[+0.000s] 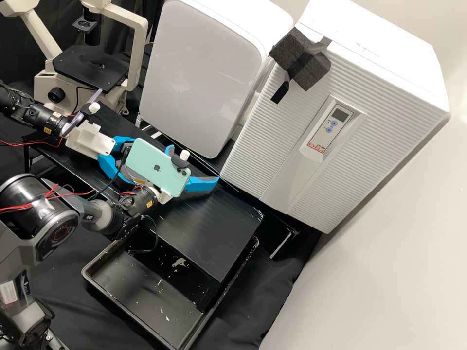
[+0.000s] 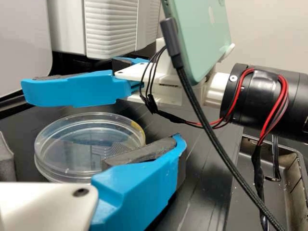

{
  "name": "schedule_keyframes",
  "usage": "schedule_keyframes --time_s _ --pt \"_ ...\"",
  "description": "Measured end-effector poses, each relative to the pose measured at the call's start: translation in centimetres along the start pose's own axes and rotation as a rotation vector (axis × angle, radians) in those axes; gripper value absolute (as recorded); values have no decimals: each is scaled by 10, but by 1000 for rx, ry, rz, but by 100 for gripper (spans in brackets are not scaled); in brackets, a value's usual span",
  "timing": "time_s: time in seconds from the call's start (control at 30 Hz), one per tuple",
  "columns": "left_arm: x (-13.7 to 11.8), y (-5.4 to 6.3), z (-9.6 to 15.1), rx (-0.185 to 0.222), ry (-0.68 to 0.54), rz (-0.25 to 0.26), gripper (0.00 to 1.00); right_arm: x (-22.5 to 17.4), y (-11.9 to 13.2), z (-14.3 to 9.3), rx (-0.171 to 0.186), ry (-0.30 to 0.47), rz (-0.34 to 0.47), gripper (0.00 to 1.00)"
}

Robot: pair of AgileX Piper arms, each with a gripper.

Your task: Place the petri dish on the microscope

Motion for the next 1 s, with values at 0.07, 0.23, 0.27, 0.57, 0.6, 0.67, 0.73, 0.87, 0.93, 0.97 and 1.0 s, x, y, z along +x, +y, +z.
schedule_keyframes --time_s 0.07,0.23,0.27,0.57,0.6,0.67,0.73,0.87,0.93,0.97,1.0 --pt "0 0 1 -1 -2 0 100 0 0 0 0 0 0 100" --pt "1 -1 0 -7 1 2 100 0 0 0 0 0 0 100" --pt "1 -1 0 -2 0 1 100 0 0 0 0 0 0 100" --pt "4 -3 3 56 17 -3 100 0 0 0 0 0 0 100" --pt "4 -3 3 54 18 -1 100 0 0 0 0 0 0 100" --pt "4 -3 3 66 22 2 100 0 0 0 0 0 0 100" --pt "5 -3 3 66 27 0 100 0 0 0 0 0 0 100" --pt "5 -3 2 75 36 2 100 0 0 0 0 0 0 100" --pt "5 -3 2 76 36 3 100 0 0 0 0 0 0 100" --pt "5 -3 2 74 39 7 0 0 0 0 0 0 0 100" --pt "5 -3 2 77 40 9 0 0 0 0 0 0 0 100"
